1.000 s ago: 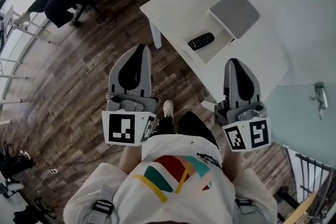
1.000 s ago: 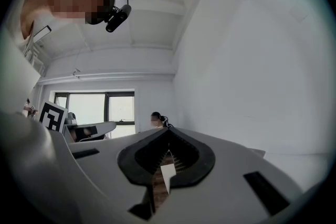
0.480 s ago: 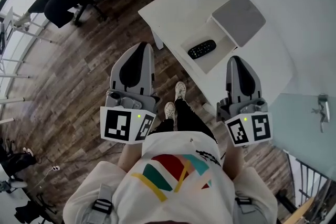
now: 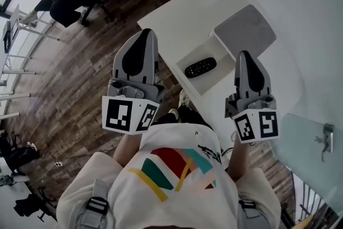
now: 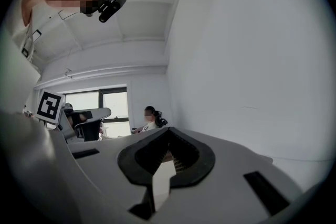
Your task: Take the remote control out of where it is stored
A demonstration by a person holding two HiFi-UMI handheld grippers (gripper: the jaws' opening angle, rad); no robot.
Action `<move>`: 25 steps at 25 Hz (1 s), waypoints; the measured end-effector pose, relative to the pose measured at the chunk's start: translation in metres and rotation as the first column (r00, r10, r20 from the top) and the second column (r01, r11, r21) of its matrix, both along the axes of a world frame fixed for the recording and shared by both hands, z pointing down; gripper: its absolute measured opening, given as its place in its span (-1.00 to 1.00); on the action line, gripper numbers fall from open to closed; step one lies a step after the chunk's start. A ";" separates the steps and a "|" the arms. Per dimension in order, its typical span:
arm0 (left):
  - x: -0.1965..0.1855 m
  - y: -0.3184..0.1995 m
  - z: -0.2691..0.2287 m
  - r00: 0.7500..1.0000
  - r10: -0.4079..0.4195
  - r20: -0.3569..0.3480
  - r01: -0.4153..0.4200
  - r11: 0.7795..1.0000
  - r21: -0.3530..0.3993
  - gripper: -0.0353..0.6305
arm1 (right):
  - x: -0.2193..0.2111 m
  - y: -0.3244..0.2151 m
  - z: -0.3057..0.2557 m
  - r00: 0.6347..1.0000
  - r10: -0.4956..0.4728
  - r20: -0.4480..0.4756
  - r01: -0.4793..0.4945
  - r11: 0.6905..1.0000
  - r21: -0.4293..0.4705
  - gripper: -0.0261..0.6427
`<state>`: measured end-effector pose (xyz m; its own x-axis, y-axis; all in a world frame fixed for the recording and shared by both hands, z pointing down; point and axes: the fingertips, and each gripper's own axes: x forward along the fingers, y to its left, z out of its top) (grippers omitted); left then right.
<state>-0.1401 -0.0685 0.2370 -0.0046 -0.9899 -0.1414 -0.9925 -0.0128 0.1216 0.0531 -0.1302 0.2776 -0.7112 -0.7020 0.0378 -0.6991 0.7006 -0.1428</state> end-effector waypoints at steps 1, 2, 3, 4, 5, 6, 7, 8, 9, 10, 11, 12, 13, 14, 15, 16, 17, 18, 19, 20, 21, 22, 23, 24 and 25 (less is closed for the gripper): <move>0.002 -0.009 0.003 1.000 0.001 0.011 0.000 1.000 -0.016 -0.87 | 0.002 -0.006 0.003 1.000 -0.010 -0.018 0.011 1.000 0.005 -0.92; 0.003 -0.016 0.007 1.000 0.001 0.020 -0.001 1.000 -0.032 -0.87 | 0.002 -0.012 0.007 0.999 -0.025 -0.046 0.026 1.000 0.014 -0.92; 0.003 -0.023 0.010 1.000 0.003 0.026 -0.001 0.999 -0.046 -0.87 | 0.000 -0.016 0.012 0.996 -0.045 -0.083 0.047 0.999 0.026 -0.92; 0.003 -0.029 0.014 0.999 0.004 0.032 -0.003 0.998 -0.059 -0.87 | -0.004 -0.019 0.018 0.990 -0.073 -0.123 0.078 0.996 0.036 -0.92; 0.003 -0.033 0.019 0.999 0.007 0.038 -0.004 0.997 -0.072 -0.87 | -0.010 -0.020 0.025 0.980 -0.113 -0.163 0.121 0.992 0.038 -0.92; 0.002 -0.038 0.024 0.999 0.010 0.043 -0.006 0.996 -0.085 -0.87 | -0.019 -0.019 0.034 0.964 -0.168 -0.205 0.178 0.983 0.033 -0.92; 0.002 -0.041 0.030 0.999 0.012 0.043 -0.008 0.995 -0.098 -0.87 | -0.028 -0.015 0.045 0.940 -0.233 -0.251 0.246 0.969 0.025 -0.92; 0.001 -0.044 0.035 0.999 0.016 0.039 -0.011 0.994 -0.109 -0.87 | -0.038 -0.010 0.056 0.905 -0.297 -0.303 0.317 0.948 0.019 -0.92; 0.002 -0.047 0.041 0.999 0.022 0.032 -0.018 0.993 -0.115 -0.87 | -0.045 -0.004 0.067 0.863 -0.349 -0.365 0.381 0.924 0.018 -0.92; 0.002 -0.050 0.046 0.999 0.031 0.026 -0.028 0.993 -0.119 -0.87 | -0.050 0.001 0.079 0.814 -0.384 -0.435 0.433 0.901 0.016 -0.92; 0.003 -0.054 0.050 0.999 0.043 0.022 -0.040 0.992 -0.121 -0.87 | -0.054 0.006 0.091 0.763 -0.404 -0.504 0.473 0.881 0.010 -0.92; 0.003 -0.059 0.054 0.998 0.056 0.018 -0.054 0.991 -0.124 -0.87 | -0.059 0.009 0.101 0.712 -0.419 -0.564 0.507 0.862 0.000 -0.92; 0.002 -0.064 0.058 0.998 0.066 0.012 -0.064 0.989 -0.132 -0.87 | -0.063 0.012 0.111 0.663 -0.435 -0.609 0.539 0.842 -0.016 -0.92; 0.001 -0.067 0.062 0.997 0.072 0.002 -0.070 0.987 -0.143 -0.87 | -0.066 0.016 0.119 0.614 -0.460 -0.641 0.571 0.820 -0.042 -0.92; 0.000 -0.069 0.067 0.997 0.073 -0.011 -0.074 0.985 -0.156 -0.87 | -0.068 0.020 0.128 0.564 -0.497 -0.659 0.605 0.792 -0.079 -0.92; 0.000 -0.071 0.072 0.997 0.072 -0.025 -0.076 0.983 -0.169 -0.87 | -0.069 0.023 0.137 0.508 -0.543 -0.669 0.641 0.757 -0.127 -0.92; -0.001 -0.074 0.076 0.997 0.073 -0.037 -0.078 0.981 -0.180 -0.87 | -0.070 0.026 0.146 0.447 -0.590 -0.672 0.676 0.715 -0.178 -0.92; -0.003 -0.076 0.079 0.996 0.074 -0.044 -0.081 0.979 -0.189 -0.87 | -0.071 0.026 0.154 0.390 -0.631 -0.671 0.702 0.675 -0.226 -0.92; -0.005 -0.078 0.083 0.996 0.076 -0.047 -0.084 0.977 -0.197 -0.87 | -0.072 0.026 0.162 0.343 -0.662 -0.666 0.718 0.642 -0.268 -0.92; -0.009 -0.078 0.087 0.996 0.077 -0.049 -0.086 0.975 -0.206 -0.87 | -0.075 0.027 0.169 0.308 -0.688 -0.657 0.728 0.615 -0.303 -0.92; -0.013 -0.076 0.091 0.996 0.076 -0.051 -0.086 0.973 -0.214 -0.87 | -0.077 0.028 0.174 0.280 -0.713 -0.643 0.736 0.589 -0.333 -0.92; -0.017 -0.074 0.094 0.996 0.073 -0.055 -0.083 0.972 -0.221 -0.87 | -0.080 0.030 0.179 0.253 -0.736 -0.628 0.743 0.564 -0.361 -0.92; -0.020 -0.071 0.097 0.996 0.069 -0.059 -0.081 0.970 -0.228 -0.87 | -0.081 0.032 0.185 0.225 -0.756 -0.615 0.748 0.539 -0.388 -0.91; -0.024 -0.069 0.100 0.996 0.066 -0.063 -0.079 0.969 -0.235 -0.87 | -0.082 0.033 0.192 0.196 -0.771 -0.606 0.748 0.517 -0.416 -0.68; -0.027 -0.067 0.103 0.996 0.063 -0.069 -0.078 0.967 -0.241 -0.87 | -0.083 0.034 0.200 0.166 -0.782 -0.601 0.743 0.500 -0.445 -0.52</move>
